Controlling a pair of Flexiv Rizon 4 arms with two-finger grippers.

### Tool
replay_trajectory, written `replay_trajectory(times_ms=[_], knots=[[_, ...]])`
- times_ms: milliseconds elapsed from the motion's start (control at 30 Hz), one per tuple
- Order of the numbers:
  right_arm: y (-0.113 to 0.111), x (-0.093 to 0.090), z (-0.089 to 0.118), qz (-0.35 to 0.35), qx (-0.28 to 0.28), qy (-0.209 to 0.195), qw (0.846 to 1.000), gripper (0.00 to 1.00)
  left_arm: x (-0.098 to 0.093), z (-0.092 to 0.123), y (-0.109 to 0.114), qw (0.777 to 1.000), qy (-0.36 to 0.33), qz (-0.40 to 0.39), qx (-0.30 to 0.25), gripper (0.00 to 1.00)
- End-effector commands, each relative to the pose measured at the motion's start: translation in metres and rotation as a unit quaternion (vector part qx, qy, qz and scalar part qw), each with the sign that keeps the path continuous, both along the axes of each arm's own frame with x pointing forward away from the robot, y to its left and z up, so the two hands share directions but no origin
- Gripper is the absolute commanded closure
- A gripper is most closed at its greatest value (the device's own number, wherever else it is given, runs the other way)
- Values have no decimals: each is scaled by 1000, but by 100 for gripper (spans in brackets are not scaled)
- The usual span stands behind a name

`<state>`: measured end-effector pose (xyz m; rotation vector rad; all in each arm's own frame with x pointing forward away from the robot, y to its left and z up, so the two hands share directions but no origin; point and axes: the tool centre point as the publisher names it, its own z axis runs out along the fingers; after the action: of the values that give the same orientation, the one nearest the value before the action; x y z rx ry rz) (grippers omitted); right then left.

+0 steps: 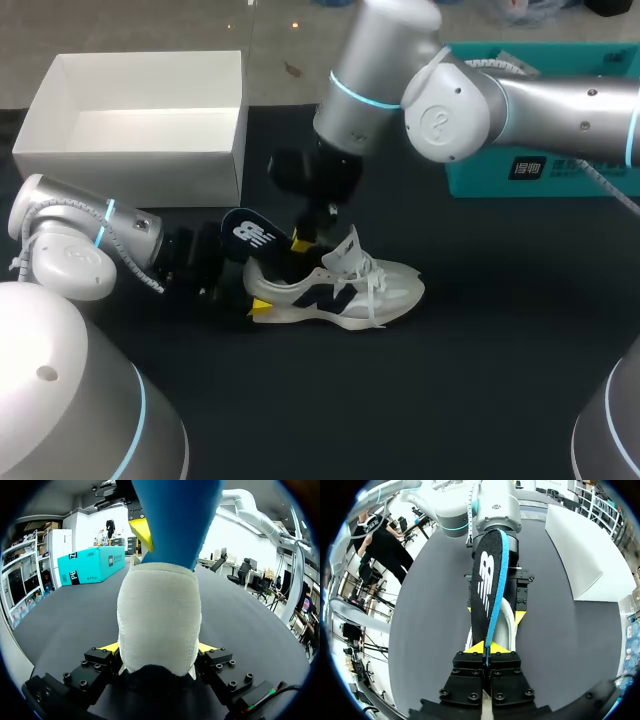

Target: Take the shoe out of the shoebox, open the shoe tongue, remove and reinsert the insole, then place the shoe into the shoebox

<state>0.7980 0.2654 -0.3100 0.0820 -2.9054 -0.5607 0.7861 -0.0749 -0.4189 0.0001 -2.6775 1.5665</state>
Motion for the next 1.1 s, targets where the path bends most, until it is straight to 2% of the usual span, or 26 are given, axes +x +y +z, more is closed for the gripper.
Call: replay_trajectory(times_ms=[33, 333, 500, 1100], knots=[[2, 1, 13, -4, 12, 2, 1000, 100, 1, -1, -1, 1000, 1, -1, 1, 100], [13, 11, 53, -6, 67, 7, 998, 100, 1, -1, -1, 1000, 1, -1, 1, 100], [16, 15, 75, -5, 112, 23, 993, 100, 1, -1, -1, 1000, 1, -1, 1, 100], [16, 15, 75, -5, 112, 23, 993, 100, 1, -1, -1, 1000, 1, -1, 1, 100]])
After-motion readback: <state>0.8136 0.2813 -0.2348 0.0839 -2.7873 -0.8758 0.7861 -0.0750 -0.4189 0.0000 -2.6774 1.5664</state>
